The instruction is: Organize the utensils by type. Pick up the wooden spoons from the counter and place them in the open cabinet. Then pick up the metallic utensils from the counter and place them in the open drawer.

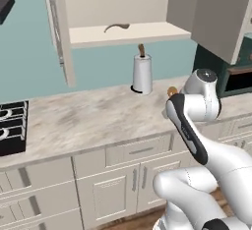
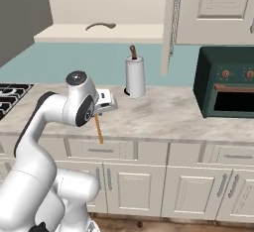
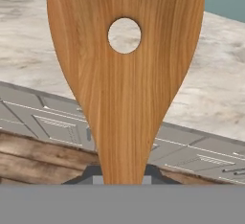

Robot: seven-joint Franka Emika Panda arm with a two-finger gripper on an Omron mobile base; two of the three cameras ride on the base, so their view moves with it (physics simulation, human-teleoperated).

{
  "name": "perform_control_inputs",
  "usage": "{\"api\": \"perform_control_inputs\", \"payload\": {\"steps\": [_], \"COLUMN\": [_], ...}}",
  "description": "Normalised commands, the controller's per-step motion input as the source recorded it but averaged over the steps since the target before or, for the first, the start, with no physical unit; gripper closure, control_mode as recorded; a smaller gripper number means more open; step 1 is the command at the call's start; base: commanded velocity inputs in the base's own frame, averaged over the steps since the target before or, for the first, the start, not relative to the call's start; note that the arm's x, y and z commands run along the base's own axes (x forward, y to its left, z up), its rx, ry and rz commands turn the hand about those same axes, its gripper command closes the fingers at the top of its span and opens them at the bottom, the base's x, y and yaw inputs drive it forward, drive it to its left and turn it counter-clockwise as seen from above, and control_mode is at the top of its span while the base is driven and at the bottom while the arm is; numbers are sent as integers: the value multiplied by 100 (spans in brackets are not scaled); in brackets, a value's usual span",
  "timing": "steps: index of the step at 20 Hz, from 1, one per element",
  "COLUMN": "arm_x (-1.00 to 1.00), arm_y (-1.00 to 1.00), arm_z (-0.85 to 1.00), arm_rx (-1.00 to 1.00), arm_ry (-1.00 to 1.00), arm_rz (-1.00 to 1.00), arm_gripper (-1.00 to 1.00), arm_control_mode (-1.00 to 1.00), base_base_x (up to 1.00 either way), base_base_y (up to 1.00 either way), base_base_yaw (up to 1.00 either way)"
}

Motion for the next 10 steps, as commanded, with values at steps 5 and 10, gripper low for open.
{"api": "perform_control_inputs", "payload": {"steps": [5, 10], "arm_x": [0, 0], "arm_y": [0, 0], "arm_z": [0, 0], "arm_rx": [0, 0], "arm_ry": [0, 0], "arm_rz": [0, 0], "arm_gripper": [100, 100], "arm_control_mode": [100, 100], "base_base_x": [36, 36], "base_base_y": [-27, -31], "base_base_yaw": [23, 20]}}
